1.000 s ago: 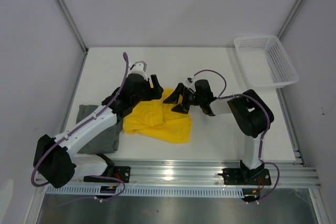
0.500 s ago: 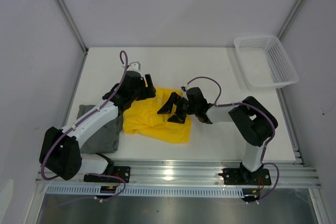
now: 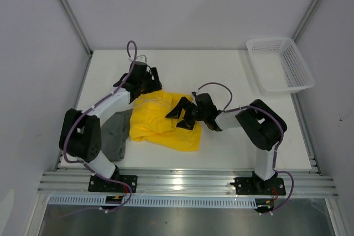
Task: Fold and stack the shorts
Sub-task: Fold the shorts
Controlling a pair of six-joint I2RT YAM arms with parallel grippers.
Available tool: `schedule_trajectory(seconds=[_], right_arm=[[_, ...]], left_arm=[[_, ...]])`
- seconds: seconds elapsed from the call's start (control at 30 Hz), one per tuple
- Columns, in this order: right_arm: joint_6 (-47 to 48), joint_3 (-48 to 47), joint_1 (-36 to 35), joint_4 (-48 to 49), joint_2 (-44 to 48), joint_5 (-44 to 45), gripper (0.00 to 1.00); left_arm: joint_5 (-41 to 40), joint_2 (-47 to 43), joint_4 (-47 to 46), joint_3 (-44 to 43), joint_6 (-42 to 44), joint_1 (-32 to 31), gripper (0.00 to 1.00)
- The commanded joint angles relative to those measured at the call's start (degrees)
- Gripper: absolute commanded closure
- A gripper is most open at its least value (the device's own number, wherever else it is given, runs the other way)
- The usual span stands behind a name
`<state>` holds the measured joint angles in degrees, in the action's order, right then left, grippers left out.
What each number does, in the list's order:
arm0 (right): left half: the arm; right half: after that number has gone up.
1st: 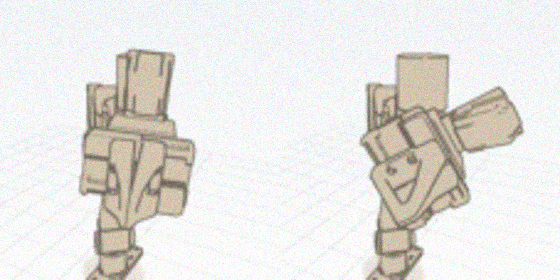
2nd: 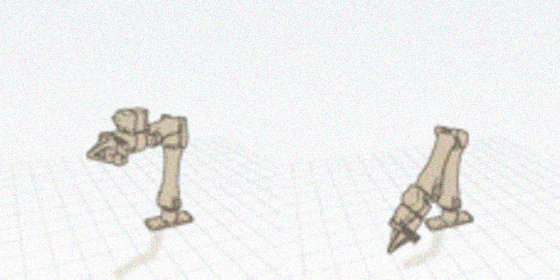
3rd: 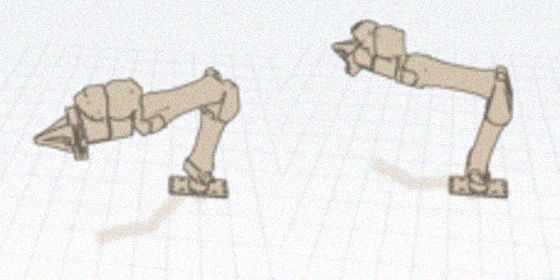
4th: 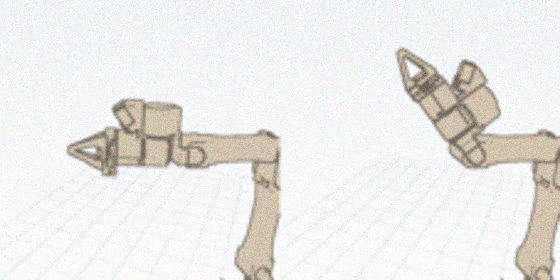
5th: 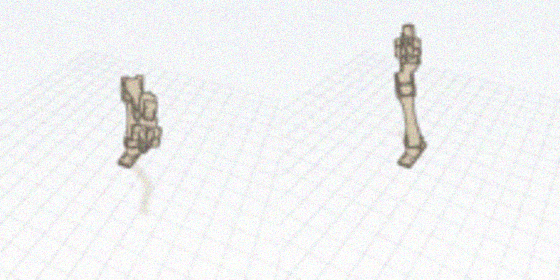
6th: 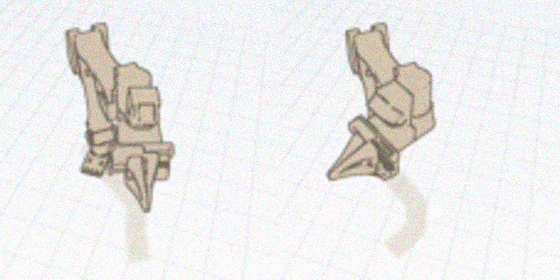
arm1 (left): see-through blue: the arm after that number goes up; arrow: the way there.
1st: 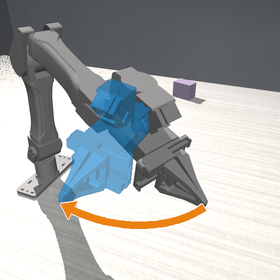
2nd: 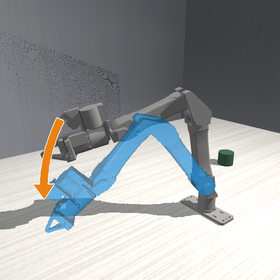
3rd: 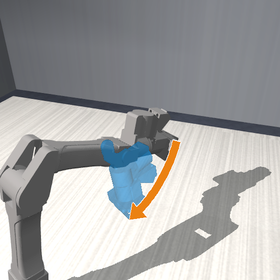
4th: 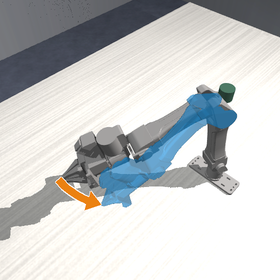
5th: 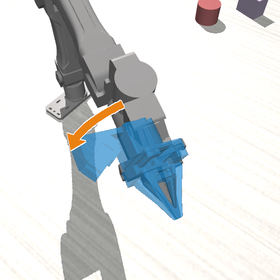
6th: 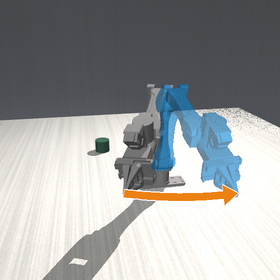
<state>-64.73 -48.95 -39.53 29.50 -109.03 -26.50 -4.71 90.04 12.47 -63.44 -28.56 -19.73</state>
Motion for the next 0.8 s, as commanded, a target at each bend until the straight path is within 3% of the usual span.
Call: schedule_trajectory(seconds=[0.0, 0.2, 0.47, 0.57, 0.7, 0.77], right_arm=[[-1.0, -1.8, 0.1, 3.6, -1.4, 1.3, 0.06], [0.7, -4.2, -0.2, 1.0, -1.2, 1.3, 0.18], [2.5, -8.3, -0.3, -1.7, -3.4, 2.0, 0.16], [2.9, -9.0, -0.2, -2.0, -4.9, 2.2, 0.15], [3.6, -9.4, -0.4, -3.0, -5.8, 2.6, 0.16], [4.0, -9.4, -0.5, -3.7, -5.8, 2.9, 0.17]], left_arm=[[2.9, 4.5, -1.6, -5.6, 3.1, 0.4, 0.22], [6.3, 11.4, -0.3, -10.4, 5.3, 1.0, 0.24], [9.6, 18.6, 1.0, -12.1, 4.5, 1.3, 0.3], [12.8, 19.9, 0.1, -11.4, 4.4, 1.3, 0.4], [14.0, 19.8, -0.9, -10.3, 4.5, 1.4, 0.69], [14.1, 19.5, -1.0, -10.1, 4.6, 1.7, 0.71]])
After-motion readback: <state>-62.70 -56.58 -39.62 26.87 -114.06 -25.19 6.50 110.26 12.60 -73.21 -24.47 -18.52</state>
